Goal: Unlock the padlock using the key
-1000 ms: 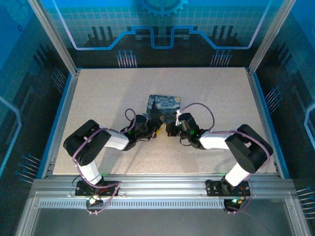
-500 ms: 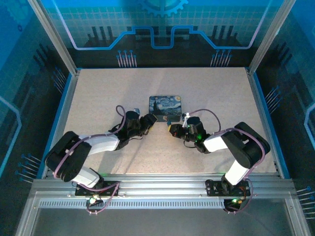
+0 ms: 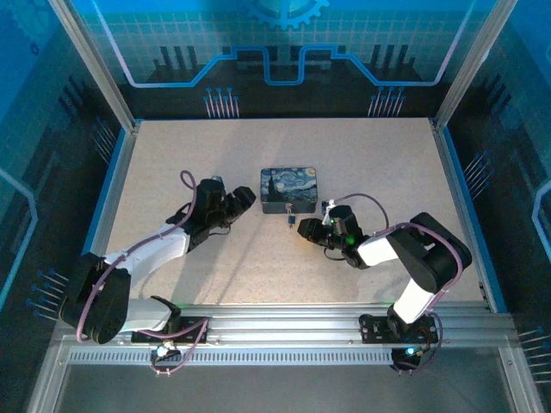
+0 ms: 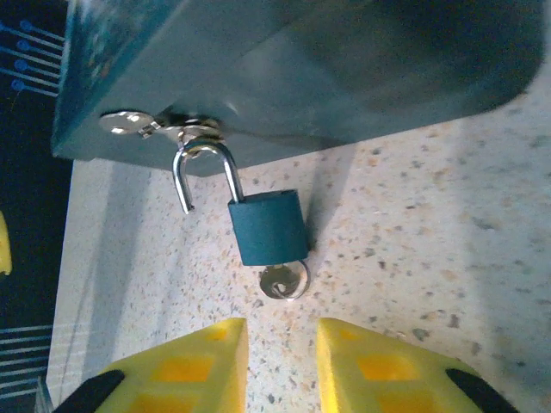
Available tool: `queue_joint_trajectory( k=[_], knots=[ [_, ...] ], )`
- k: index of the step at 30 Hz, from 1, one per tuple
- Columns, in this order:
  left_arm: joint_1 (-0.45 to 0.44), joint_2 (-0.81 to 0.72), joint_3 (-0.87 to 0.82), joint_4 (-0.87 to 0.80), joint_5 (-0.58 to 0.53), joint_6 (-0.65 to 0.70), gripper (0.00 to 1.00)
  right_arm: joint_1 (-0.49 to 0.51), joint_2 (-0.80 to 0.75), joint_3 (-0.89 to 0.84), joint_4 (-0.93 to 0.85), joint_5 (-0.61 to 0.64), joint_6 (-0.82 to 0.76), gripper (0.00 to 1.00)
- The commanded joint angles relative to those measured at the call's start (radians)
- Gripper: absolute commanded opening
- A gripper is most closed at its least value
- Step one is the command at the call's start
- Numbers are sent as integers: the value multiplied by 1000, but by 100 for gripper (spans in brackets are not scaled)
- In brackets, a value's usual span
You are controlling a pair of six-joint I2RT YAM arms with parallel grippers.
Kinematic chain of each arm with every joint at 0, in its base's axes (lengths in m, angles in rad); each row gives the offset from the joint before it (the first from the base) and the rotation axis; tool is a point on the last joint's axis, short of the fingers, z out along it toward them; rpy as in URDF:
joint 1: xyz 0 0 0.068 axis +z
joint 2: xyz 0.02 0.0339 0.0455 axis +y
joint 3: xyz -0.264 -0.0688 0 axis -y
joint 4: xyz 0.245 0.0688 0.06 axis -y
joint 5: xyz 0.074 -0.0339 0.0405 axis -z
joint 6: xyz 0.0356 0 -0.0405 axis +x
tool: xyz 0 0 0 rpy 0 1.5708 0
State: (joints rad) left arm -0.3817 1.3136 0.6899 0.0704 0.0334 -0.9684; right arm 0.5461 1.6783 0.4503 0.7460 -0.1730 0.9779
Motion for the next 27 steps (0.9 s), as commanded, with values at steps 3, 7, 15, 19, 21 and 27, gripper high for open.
queue_joint_trajectory(
  k=[3, 7, 15, 19, 21, 27],
  knots=[
    [60, 62, 107, -106, 98, 157, 76, -44, -43, -19, -4, -40, -69, 33],
    [72, 186, 236, -178, 182, 253, 77, -87, -48, 3, 41, -140, -153, 40],
    [74, 434, 445, -234, 307, 325, 74, -130, -11, 74, 92, -254, -229, 54],
    [73, 503, 480, -228, 349, 317, 69, -144, 37, 104, 129, -281, -221, 54],
    [72, 516, 474, -227, 347, 316, 66, -154, 64, 124, 140, -297, -220, 54],
    [72, 506, 385, -208, 324, 309, 62, -193, 137, 197, 154, -355, -255, 55]
  ],
)
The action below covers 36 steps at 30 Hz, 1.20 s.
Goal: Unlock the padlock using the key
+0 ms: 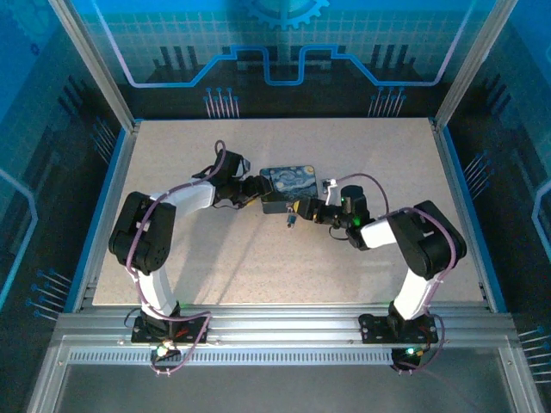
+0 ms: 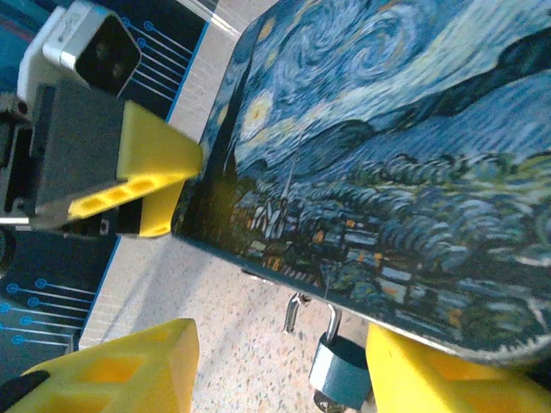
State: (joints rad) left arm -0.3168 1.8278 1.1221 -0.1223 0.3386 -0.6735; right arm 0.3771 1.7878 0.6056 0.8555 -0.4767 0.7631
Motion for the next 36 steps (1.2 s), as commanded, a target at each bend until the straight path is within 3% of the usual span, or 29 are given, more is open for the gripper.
queue_joint_trajectory(
  k=[1, 11, 22, 36],
  knots=[
    [7, -12, -68, -8, 15, 13, 62, -31, 38, 53, 46, -62, -51, 55],
    [-4, -47, -204, 74, 2, -46, 61, -84, 92, 48, 86, -148, -82, 56],
    [-19, -65, -215, 92, -15, -65, 61, -40, 145, -13, 191, -179, 25, 55],
    [-28, -62, -215, 105, -19, -74, 61, -33, 207, 42, 164, -200, 70, 44]
  ],
)
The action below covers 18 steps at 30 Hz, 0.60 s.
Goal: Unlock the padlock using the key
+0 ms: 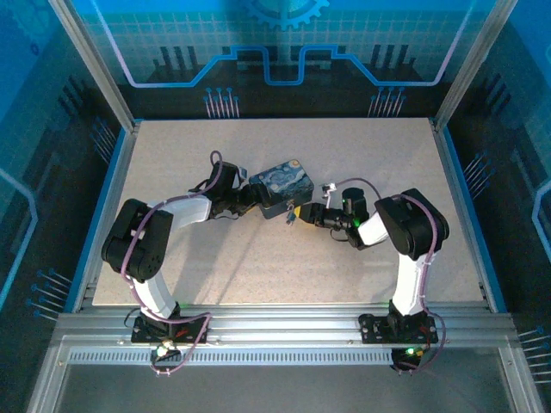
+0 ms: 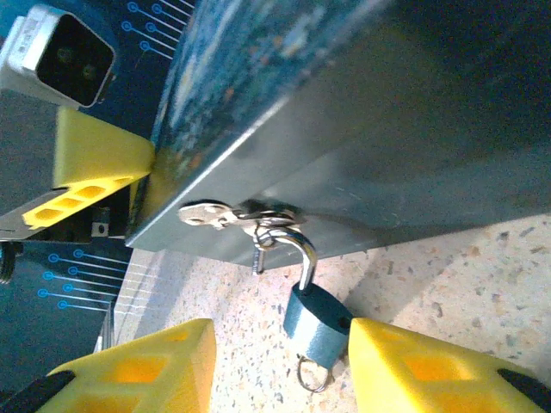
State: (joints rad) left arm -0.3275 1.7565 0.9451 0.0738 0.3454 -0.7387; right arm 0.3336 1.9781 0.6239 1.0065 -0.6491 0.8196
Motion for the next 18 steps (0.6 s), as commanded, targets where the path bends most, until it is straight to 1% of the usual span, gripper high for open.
queue_joint_trajectory(
  k=[1, 11, 18],
  knots=[
    [-18, 10, -38, -92, -26, -8, 61, 10, 22, 25, 14, -27, 14, 44],
    [-19, 11, -35, -91, -28, -12, 61, 9, 85, 77, 20, -69, 45, 41],
    [-21, 14, -36, -91, -30, -13, 61, 10, 130, 105, 58, -97, 76, 39]
  ],
)
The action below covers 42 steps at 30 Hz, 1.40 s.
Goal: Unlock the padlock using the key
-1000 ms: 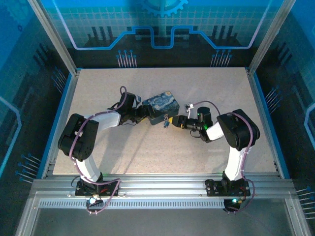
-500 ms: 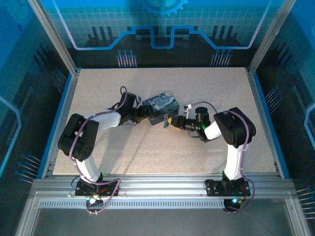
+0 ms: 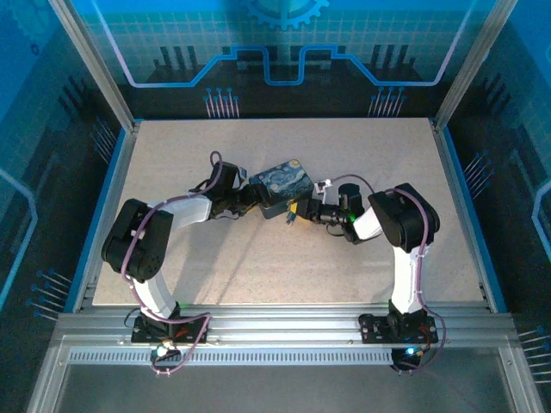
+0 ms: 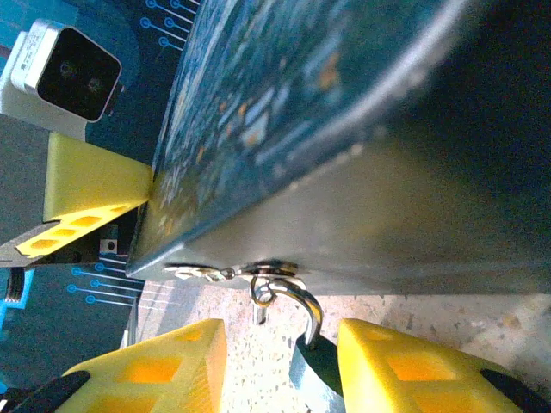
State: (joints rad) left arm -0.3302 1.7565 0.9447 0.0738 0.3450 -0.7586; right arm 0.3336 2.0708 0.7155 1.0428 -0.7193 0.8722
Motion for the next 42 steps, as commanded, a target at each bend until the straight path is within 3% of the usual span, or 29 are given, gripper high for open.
queue_joint_trajectory(
  k=[1, 20, 30, 42],
  knots=[
    [-18, 13, -36, -93, -29, 5, 61, 9, 42, 17, 25, -31, 26, 39],
    [-22, -2, -40, -102, -40, 5, 60, 4, 53, 16, 33, -16, 48, 22],
    [-23, -14, -44, -107, -46, 10, 60, -5, 31, -12, 30, 4, 51, 6],
    [-30, -58, -76, -111, -58, 28, 61, -16, 13, -69, 152, 77, 160, 2]
  ],
)
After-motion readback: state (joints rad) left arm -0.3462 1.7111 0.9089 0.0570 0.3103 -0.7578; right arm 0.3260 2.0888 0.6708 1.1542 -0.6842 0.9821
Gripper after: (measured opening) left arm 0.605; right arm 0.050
